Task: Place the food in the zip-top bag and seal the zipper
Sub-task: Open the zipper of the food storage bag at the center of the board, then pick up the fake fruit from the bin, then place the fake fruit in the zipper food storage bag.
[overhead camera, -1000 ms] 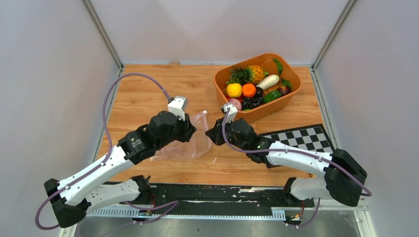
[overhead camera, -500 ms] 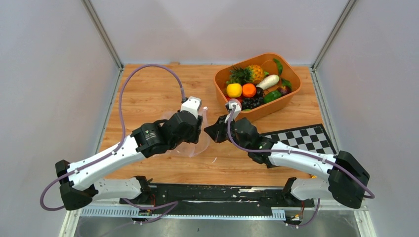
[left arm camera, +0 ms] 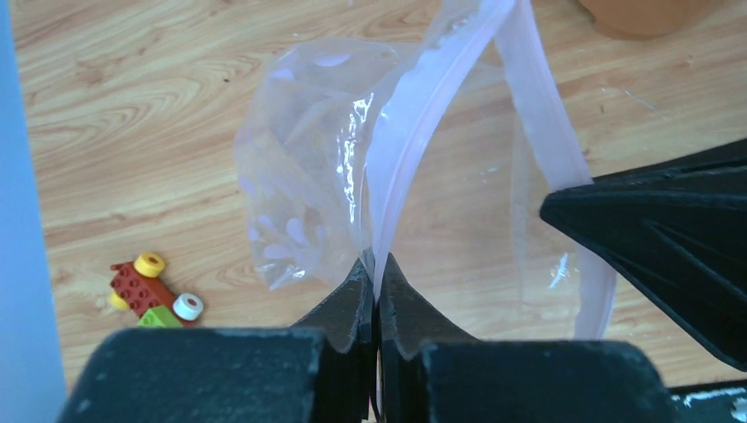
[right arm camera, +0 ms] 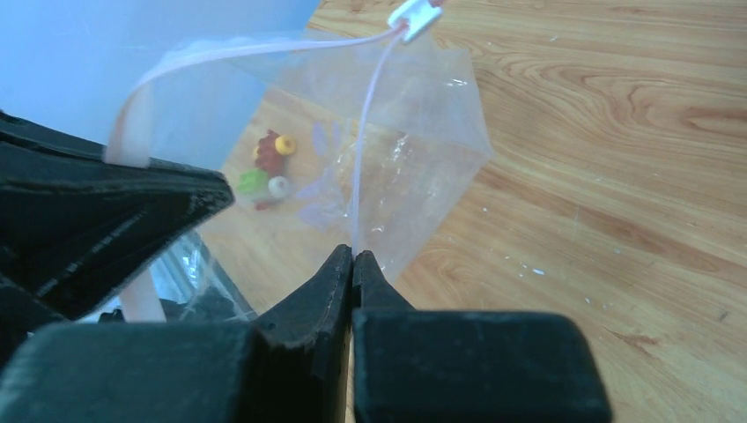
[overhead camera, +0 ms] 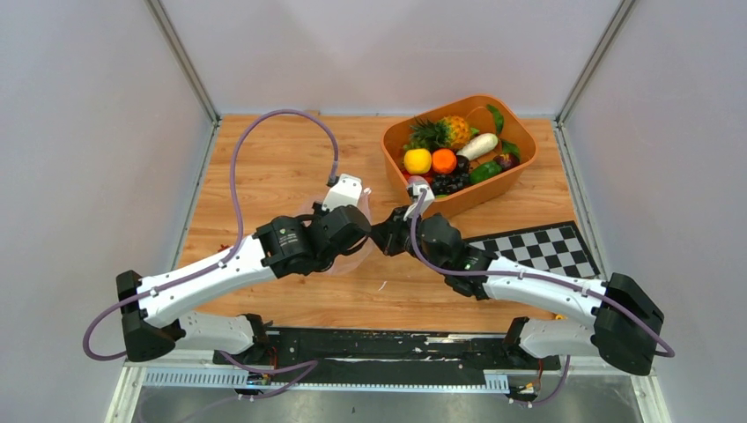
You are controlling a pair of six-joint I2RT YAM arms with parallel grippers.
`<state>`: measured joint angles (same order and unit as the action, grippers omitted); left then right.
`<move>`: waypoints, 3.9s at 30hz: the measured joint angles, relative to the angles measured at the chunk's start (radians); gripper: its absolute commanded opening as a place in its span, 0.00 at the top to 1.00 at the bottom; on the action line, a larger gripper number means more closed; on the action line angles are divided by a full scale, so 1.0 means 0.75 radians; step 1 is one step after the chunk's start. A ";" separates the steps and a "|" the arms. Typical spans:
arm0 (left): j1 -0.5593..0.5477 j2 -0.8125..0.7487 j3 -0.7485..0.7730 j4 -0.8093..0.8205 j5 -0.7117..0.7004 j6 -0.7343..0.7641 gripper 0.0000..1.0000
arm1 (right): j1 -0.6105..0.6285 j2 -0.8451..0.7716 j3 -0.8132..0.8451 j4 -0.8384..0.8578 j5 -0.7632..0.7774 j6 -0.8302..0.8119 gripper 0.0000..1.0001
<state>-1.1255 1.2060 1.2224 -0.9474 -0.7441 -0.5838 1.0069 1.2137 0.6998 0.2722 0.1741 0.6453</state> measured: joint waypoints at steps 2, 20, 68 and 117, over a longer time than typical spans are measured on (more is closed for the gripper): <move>0.001 0.001 0.013 -0.025 -0.037 -0.002 1.00 | 0.000 -0.001 0.005 -0.023 0.025 -0.008 1.00; 0.089 0.011 0.101 -0.123 -0.084 0.044 1.00 | -0.107 -0.001 0.293 -0.375 -0.056 -0.179 0.60; 0.474 0.099 0.018 0.301 0.507 0.252 1.00 | -1.004 0.962 0.954 -0.408 -0.164 0.921 0.35; 0.476 -0.044 -0.143 0.407 0.664 0.246 0.99 | -0.505 -0.019 0.587 -1.194 -1.121 -0.770 0.90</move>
<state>-0.7685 1.1732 1.1149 -0.6422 -0.2462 -0.3992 0.6281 1.1992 1.1400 -0.6231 -0.6662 0.0681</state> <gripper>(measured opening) 0.009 0.241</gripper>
